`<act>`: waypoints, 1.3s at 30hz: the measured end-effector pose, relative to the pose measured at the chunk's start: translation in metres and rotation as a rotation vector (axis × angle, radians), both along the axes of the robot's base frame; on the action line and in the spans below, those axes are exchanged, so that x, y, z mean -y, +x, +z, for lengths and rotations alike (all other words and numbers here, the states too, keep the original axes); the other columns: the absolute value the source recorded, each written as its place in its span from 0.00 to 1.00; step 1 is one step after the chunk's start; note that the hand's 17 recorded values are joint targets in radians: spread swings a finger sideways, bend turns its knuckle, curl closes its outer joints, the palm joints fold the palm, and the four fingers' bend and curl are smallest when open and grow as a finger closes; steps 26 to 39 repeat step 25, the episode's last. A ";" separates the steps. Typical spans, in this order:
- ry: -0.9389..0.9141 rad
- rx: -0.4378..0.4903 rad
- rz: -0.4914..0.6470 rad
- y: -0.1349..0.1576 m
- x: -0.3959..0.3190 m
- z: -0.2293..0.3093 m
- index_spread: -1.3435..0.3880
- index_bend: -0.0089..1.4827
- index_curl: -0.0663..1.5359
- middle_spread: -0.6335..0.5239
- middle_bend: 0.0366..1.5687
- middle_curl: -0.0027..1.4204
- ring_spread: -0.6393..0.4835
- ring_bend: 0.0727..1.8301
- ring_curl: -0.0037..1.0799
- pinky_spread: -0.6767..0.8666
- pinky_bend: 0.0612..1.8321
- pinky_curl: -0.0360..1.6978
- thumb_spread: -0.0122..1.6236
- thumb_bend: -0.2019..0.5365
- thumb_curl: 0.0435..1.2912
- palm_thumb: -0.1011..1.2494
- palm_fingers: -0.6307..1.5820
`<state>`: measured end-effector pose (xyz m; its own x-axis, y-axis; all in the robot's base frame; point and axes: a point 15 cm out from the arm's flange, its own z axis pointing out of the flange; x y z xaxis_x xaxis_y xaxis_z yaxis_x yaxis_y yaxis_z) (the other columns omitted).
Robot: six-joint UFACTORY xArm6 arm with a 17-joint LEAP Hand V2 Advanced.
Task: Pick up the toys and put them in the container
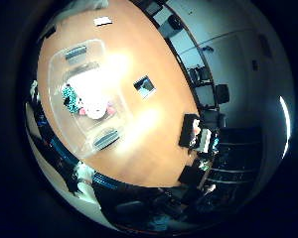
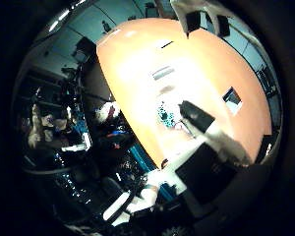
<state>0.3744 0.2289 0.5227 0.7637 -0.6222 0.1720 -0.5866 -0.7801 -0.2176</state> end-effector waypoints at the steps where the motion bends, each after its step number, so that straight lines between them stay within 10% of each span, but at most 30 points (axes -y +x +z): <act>1: 0.009 -0.005 -0.005 0.000 0.002 0.000 0.48 0.14 0.35 0.37 0.17 0.35 0.48 0.27 0.36 0.58 0.43 0.18 0.65 0.23 0.28 0.65 0.39; 10: 0.076 -0.040 -0.048 0.010 0.033 0.004 0.49 0.12 0.27 0.46 0.11 0.28 0.63 0.20 0.27 0.71 0.35 0.13 0.65 0.24 0.22 0.56 0.39; 39: 0.075 -0.040 -0.152 0.006 0.119 0.000 0.50 0.13 0.24 0.46 0.10 0.24 0.62 0.18 0.22 0.70 0.28 0.12 0.66 0.24 0.21 0.55 0.42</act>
